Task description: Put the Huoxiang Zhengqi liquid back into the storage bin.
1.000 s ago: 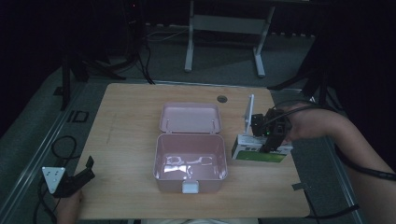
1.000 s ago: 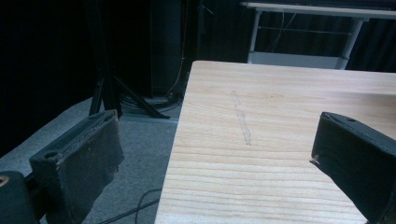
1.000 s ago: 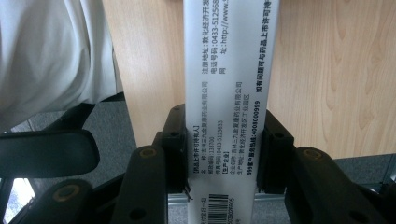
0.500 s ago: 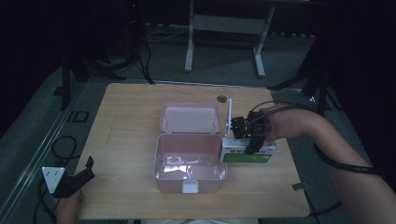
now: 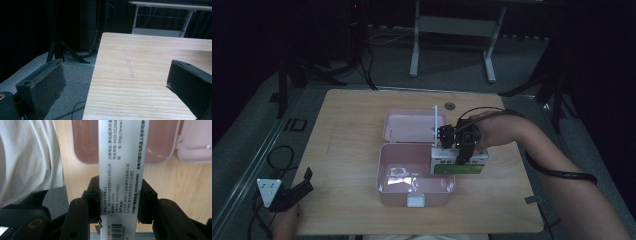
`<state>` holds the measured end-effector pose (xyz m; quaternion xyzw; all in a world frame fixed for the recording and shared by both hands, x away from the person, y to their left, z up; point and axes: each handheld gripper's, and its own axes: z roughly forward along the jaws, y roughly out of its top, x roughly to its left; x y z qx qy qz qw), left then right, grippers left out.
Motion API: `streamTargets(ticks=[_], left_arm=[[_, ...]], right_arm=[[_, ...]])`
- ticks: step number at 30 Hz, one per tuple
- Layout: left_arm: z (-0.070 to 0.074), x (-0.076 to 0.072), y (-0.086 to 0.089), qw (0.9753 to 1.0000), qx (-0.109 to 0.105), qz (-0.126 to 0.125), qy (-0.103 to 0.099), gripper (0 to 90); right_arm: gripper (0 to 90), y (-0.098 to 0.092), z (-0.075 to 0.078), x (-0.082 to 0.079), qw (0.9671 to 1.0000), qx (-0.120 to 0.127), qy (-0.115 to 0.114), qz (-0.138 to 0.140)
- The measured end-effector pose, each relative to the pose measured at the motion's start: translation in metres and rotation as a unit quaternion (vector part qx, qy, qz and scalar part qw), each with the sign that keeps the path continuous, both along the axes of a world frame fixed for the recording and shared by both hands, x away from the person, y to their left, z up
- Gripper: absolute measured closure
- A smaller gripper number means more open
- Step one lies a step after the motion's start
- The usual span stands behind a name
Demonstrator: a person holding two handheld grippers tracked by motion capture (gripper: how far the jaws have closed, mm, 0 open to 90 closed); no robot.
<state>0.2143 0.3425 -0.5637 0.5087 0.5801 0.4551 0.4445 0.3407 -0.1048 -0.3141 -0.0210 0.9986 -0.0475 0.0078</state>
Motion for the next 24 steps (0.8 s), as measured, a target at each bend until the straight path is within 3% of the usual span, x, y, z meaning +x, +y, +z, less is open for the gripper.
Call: streamTargets(ticks=[24], left_arm=[[0.0, 0.0, 0.0, 1.0, 0.001, -0.002, 0.0, 2.1]], right_arm=[[61.8, 0.071, -0.008, -0.009, 0.9993, 0.01, 0.009, 0.035]])
